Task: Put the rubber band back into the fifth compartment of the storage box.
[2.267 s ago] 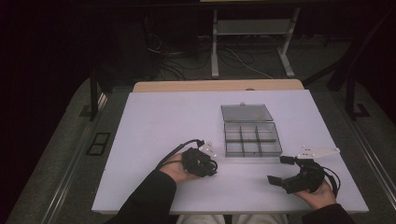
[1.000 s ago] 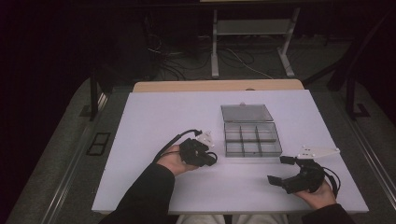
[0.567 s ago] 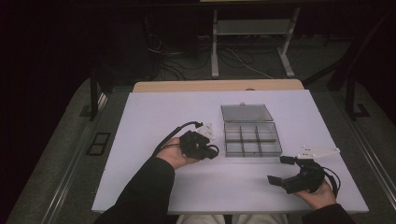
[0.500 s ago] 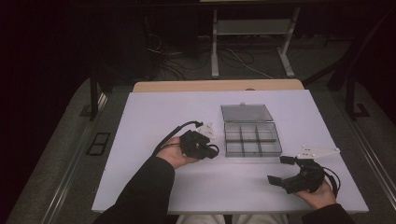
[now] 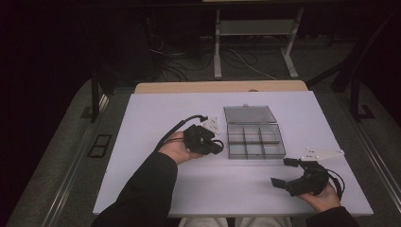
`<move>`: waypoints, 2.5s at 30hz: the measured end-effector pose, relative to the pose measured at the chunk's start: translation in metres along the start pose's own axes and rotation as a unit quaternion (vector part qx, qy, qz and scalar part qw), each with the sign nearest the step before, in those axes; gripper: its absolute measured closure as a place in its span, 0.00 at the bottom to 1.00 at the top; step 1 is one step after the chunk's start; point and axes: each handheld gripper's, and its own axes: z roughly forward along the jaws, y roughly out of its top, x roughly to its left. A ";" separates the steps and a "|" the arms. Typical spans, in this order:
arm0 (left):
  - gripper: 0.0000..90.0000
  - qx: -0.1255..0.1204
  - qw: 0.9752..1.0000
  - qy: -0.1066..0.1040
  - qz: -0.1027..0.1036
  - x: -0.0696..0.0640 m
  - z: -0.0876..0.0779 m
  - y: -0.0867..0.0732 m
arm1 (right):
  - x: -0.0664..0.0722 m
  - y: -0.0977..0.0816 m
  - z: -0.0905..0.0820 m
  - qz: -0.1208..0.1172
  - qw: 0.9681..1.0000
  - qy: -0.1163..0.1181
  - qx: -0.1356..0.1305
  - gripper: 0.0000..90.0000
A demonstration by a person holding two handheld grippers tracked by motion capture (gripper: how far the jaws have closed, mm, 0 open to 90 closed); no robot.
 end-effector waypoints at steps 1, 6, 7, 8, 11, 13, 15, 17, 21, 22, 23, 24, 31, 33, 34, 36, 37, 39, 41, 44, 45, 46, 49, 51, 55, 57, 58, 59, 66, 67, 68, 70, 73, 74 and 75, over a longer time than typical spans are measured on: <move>0.96 -0.001 1.000 0.001 0.001 0.001 -0.001 0.001 | 0.000 0.000 0.000 0.000 1.000 0.000 0.000 0.00; 0.96 -0.002 1.000 0.004 0.002 0.005 -0.003 0.005 | 0.000 0.000 0.000 0.001 1.000 0.000 0.000 0.00; 0.96 -0.002 1.000 0.004 0.001 0.006 -0.003 0.006 | 0.000 0.000 0.000 0.001 1.000 0.000 0.000 0.00; 0.96 -0.002 1.000 0.004 -0.001 0.007 -0.003 0.008 | 0.000 0.000 0.000 0.001 1.000 0.000 0.000 0.00; 0.96 -0.004 1.000 0.006 0.000 0.011 -0.003 0.013 | 0.000 0.000 0.000 0.001 1.000 0.000 0.000 0.00; 0.96 -0.004 1.000 0.006 0.000 0.011 -0.004 0.014 | 0.000 0.000 0.000 0.000 1.000 0.000 -0.001 0.00; 0.96 -0.004 1.000 0.006 -0.001 0.013 -0.003 0.016 | 0.000 0.000 0.000 0.000 1.000 0.000 -0.002 0.00; 0.96 -0.004 1.000 0.006 0.000 0.015 -0.003 0.018 | 0.000 0.000 0.000 0.001 1.000 0.000 -0.002 0.00; 0.96 -0.003 1.000 0.005 0.001 0.018 0.000 0.023 | 0.000 0.000 0.000 0.001 1.000 0.001 -0.002 0.00; 0.96 -0.002 1.000 0.005 0.002 0.019 0.000 0.024 | 0.000 0.000 0.000 0.002 1.000 0.001 -0.003 0.00; 0.96 0.000 1.000 0.004 0.003 0.020 0.000 0.026 | 0.000 0.000 0.000 0.002 1.000 0.001 -0.003 0.00; 0.96 -0.002 1.000 0.003 0.003 0.021 0.001 0.029 | 0.000 0.000 -0.001 0.003 1.000 0.001 -0.002 0.00; 0.96 -0.001 1.000 0.003 0.006 0.024 0.003 0.038 | 0.000 0.000 -0.001 0.001 1.000 0.001 -0.003 0.00; 0.96 0.000 1.000 0.004 0.007 0.025 0.004 0.041 | 0.000 0.000 -0.001 0.001 1.000 0.001 -0.002 0.00; 0.96 0.001 1.000 0.003 0.008 0.025 0.004 0.042 | 0.000 0.000 -0.001 0.001 1.000 0.002 -0.002 0.00; 0.96 0.002 1.000 0.004 0.010 0.026 0.005 0.045 | 0.000 0.000 -0.001 0.002 1.000 0.002 -0.002 0.00; 0.96 0.000 1.000 0.004 0.007 0.027 0.006 0.046 | 0.000 0.000 -0.001 0.002 1.000 0.002 -0.002 0.00; 0.96 0.000 1.000 0.005 0.006 0.028 0.007 0.048 | 0.001 0.000 -0.001 0.003 1.000 0.002 -0.002 0.00; 0.96 0.002 1.000 0.005 0.010 0.030 0.008 0.051 | 0.001 0.000 -0.001 0.002 1.000 0.002 -0.002 0.00; 0.96 -0.001 1.000 0.005 0.006 0.033 0.010 0.054 | 0.000 0.000 0.000 0.000 1.000 0.001 -0.002 0.00; 0.96 -0.003 1.000 0.006 0.005 0.034 0.010 0.056 | 0.000 0.000 0.000 0.001 1.000 0.001 -0.001 0.00; 0.96 -0.001 1.000 0.006 0.006 0.035 0.011 0.057 | 0.000 0.000 0.000 0.001 1.000 0.001 -0.002 0.00; 0.96 0.000 1.000 0.007 0.003 0.038 0.013 0.062 | 0.000 0.000 0.000 0.000 1.000 0.001 -0.002 0.00; 0.96 0.002 1.000 0.008 0.004 0.040 0.015 0.065 | 0.000 0.000 0.000 0.002 1.000 0.002 -0.002 0.00; 0.96 -0.006 1.000 0.010 -0.001 0.044 0.019 0.072 | 0.000 0.000 0.000 0.002 1.000 0.002 -0.002 0.00; 0.96 -0.005 1.000 0.011 0.000 0.046 0.021 0.075 | 0.000 0.000 0.000 0.001 1.000 0.002 -0.002 0.00; 0.96 -0.007 1.000 0.012 -0.004 0.046 0.023 0.076 | 0.000 0.000 0.000 0.001 1.000 0.002 -0.002 0.00; 0.96 -0.009 1.000 0.012 -0.004 0.047 0.024 0.077 | 0.000 0.000 0.000 0.002 1.000 0.003 -0.003 0.00; 0.96 -0.036 0.999 0.013 -0.016 0.052 0.033 0.082 | 0.000 0.000 0.000 0.000 1.000 0.003 -0.002 0.00; 0.96 -0.037 0.999 0.013 -0.019 0.053 0.036 0.082 | 0.000 0.000 0.000 -0.001 1.000 0.003 -0.002 0.00; 0.96 -0.037 0.999 0.014 -0.018 0.054 0.037 0.083 | 0.000 0.000 0.000 0.001 1.000 0.003 -0.002 0.00; 0.96 -0.040 0.999 0.014 -0.020 0.055 0.041 0.084 | 0.000 0.000 0.000 0.001 1.000 0.003 -0.002 0.00; 0.96 -0.047 0.998 0.016 -0.027 0.056 0.047 0.085 | 0.000 0.000 0.001 0.002 1.000 0.005 -0.003 0.00; 0.96 -0.048 0.998 0.016 -0.026 0.057 0.048 0.085 | 0.000 0.000 0.000 0.002 1.000 0.005 -0.004 0.00; 0.96 -0.051 0.998 0.017 -0.027 0.057 0.050 0.085 | 0.000 0.000 0.000 0.002 1.000 0.005 -0.004 0.00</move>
